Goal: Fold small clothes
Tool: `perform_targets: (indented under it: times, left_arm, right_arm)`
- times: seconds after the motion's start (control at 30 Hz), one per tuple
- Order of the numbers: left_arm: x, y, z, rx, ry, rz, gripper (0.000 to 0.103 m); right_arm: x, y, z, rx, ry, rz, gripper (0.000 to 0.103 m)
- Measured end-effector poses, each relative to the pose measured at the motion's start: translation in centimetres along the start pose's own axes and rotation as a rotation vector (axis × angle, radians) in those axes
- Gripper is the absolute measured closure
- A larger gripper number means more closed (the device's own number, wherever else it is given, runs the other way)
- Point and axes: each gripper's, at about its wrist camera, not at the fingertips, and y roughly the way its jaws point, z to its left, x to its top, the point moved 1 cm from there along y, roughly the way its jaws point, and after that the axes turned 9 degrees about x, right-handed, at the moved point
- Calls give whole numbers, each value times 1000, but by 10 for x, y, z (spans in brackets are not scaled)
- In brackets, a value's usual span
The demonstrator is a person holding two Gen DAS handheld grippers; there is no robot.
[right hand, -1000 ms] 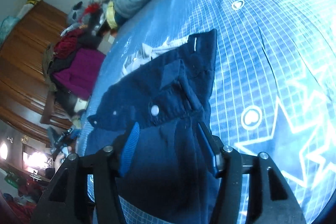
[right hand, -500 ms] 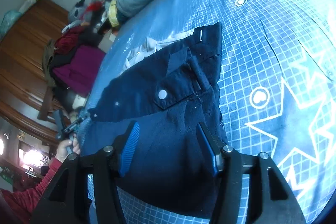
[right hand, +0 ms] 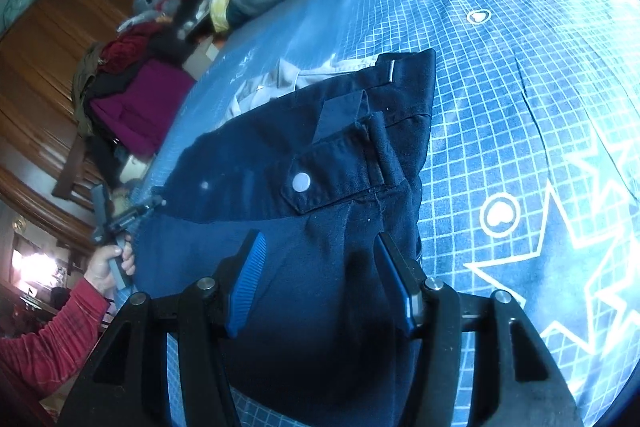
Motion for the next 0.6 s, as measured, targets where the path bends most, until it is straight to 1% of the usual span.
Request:
perform_targets:
  times: [0.07, 0.17, 0.27, 0.33, 0.37, 0.53, 0.6]
  left_arm:
    - [0, -4, -1, -12, -3, -18, 94]
    - [0, -3, -2, -7, -1, -18, 94]
    - [0, -1, -3, -1, 2, -14, 94]
    - [1, -1, -4, 4, 5, -14, 94]
    - [1, -1, -4, 6, 5, -14, 94]
    - [2, -1, -5, 10, 2, -15, 94]
    - [3, -2, -5, 14, 1, -18, 94]
  right_arm:
    - [4, 1, 5, -42, -52, 1, 41]
    - [13, 3, 11, -103, -139, 4, 41]
    - [23, 15, 14, -192, -228, 18, 41]
    - [29, 23, 11, -226, -260, 23, 41]
    - [33, 30, 8, -238, -269, 27, 41]
    - [44, 56, -8, -233, -256, 70, 42]
    - [44, 58, -12, -225, -242, 65, 54]
